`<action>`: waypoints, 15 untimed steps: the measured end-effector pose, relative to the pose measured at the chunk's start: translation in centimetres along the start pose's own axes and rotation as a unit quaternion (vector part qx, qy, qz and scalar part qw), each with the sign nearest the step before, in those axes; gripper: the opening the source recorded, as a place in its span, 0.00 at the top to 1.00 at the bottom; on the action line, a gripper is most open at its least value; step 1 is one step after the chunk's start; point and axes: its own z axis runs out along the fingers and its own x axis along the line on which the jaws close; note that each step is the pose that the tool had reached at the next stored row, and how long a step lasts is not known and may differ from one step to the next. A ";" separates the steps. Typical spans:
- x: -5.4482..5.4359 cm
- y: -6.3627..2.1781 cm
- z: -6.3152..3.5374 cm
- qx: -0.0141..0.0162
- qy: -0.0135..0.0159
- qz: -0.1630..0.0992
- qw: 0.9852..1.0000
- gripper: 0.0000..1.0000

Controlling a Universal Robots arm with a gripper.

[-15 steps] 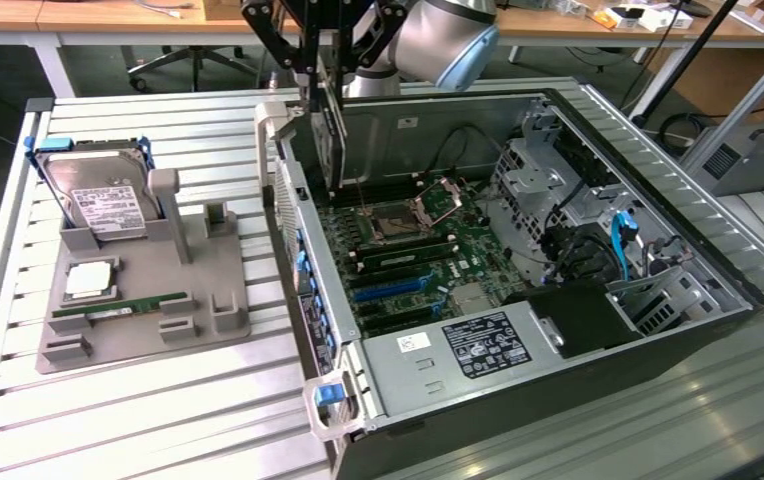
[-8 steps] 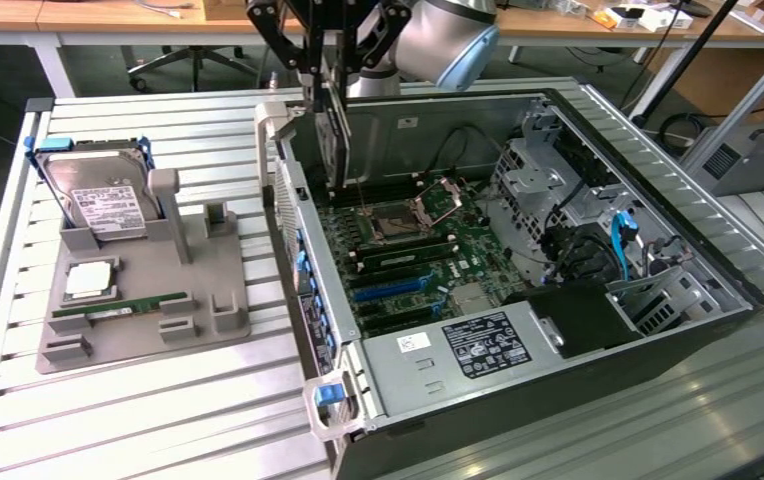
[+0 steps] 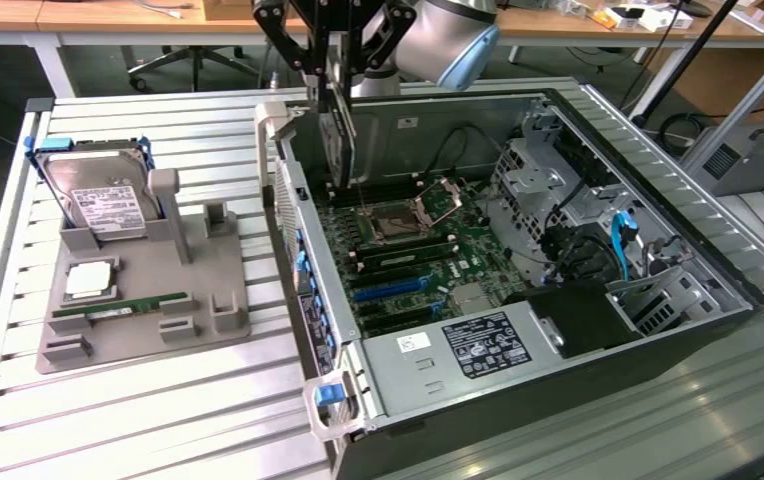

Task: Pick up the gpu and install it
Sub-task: 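Pick up the gpu and move the gpu toward the slot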

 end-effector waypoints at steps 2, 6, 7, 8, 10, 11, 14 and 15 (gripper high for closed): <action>-0.1 0.01 0.03 0.000 0.000 0.000 1.000 0.73; -0.5 0.04 0.10 0.000 0.000 0.000 1.000 0.73; -0.6 0.04 0.12 0.000 0.000 0.000 1.000 0.73; -0.6 0.04 0.12 0.000 0.000 0.000 1.000 0.73; -0.7 0.05 0.15 0.000 0.000 0.000 1.000 0.73; -0.8 0.06 0.16 0.000 0.000 0.000 1.000 0.73; -1.0 0.07 0.20 0.001 0.000 0.000 1.000 0.73; -1.1 0.08 0.22 0.001 0.000 0.000 1.000 0.73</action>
